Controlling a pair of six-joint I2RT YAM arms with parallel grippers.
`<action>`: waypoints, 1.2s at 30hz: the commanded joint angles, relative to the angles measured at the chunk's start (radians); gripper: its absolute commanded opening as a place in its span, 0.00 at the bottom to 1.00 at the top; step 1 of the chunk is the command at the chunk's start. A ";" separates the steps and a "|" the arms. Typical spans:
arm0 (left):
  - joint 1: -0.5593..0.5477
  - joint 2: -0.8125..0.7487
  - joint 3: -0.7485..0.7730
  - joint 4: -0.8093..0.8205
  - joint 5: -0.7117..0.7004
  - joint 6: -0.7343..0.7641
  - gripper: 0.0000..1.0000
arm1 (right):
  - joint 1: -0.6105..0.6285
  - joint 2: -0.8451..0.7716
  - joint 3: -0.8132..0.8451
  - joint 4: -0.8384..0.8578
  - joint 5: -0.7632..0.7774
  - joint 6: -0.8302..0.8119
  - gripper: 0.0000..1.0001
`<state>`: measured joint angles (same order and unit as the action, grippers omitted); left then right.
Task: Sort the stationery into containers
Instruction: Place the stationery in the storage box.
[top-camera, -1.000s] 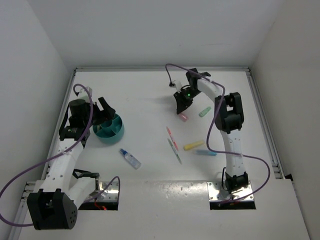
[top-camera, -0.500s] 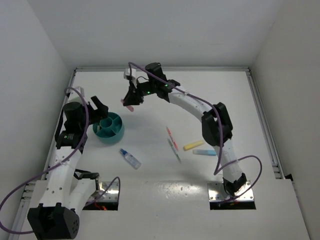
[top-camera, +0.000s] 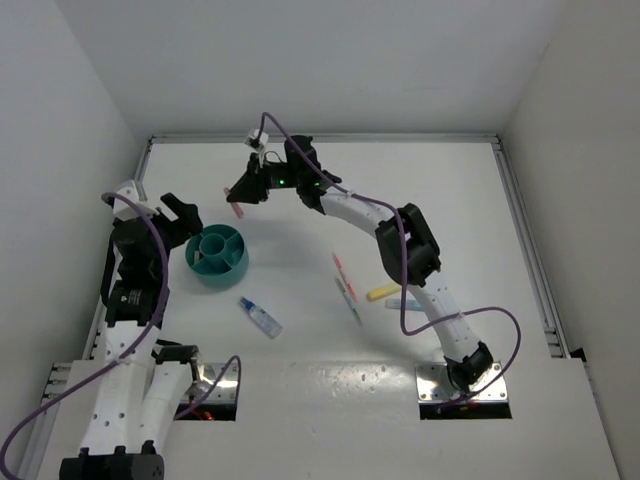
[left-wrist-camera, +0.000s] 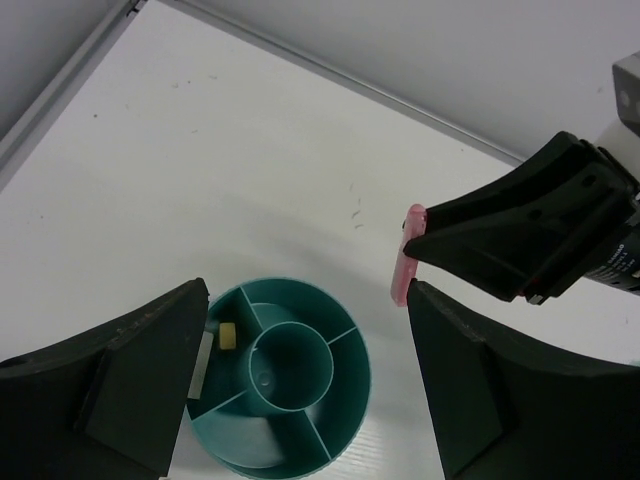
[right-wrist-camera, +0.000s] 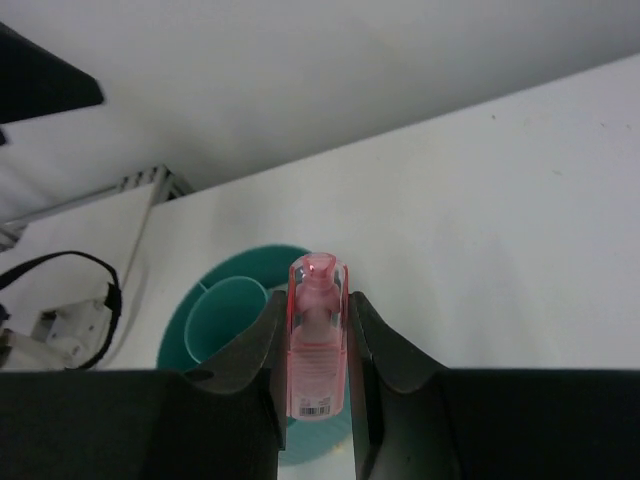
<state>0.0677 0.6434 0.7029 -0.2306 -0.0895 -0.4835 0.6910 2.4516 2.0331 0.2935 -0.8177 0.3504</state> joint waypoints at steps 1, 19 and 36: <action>0.012 -0.010 -0.005 0.034 -0.021 -0.010 0.86 | 0.015 0.013 0.001 0.308 -0.095 0.171 0.00; 0.012 -0.037 -0.005 0.034 -0.003 -0.010 0.86 | 0.065 0.156 0.102 0.306 -0.113 0.070 0.00; 0.012 -0.037 -0.005 0.043 -0.003 -0.010 0.86 | 0.084 0.165 0.082 0.213 -0.026 -0.007 0.09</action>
<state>0.0677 0.6178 0.6964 -0.2298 -0.0944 -0.4835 0.7586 2.6255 2.1052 0.4923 -0.8402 0.3904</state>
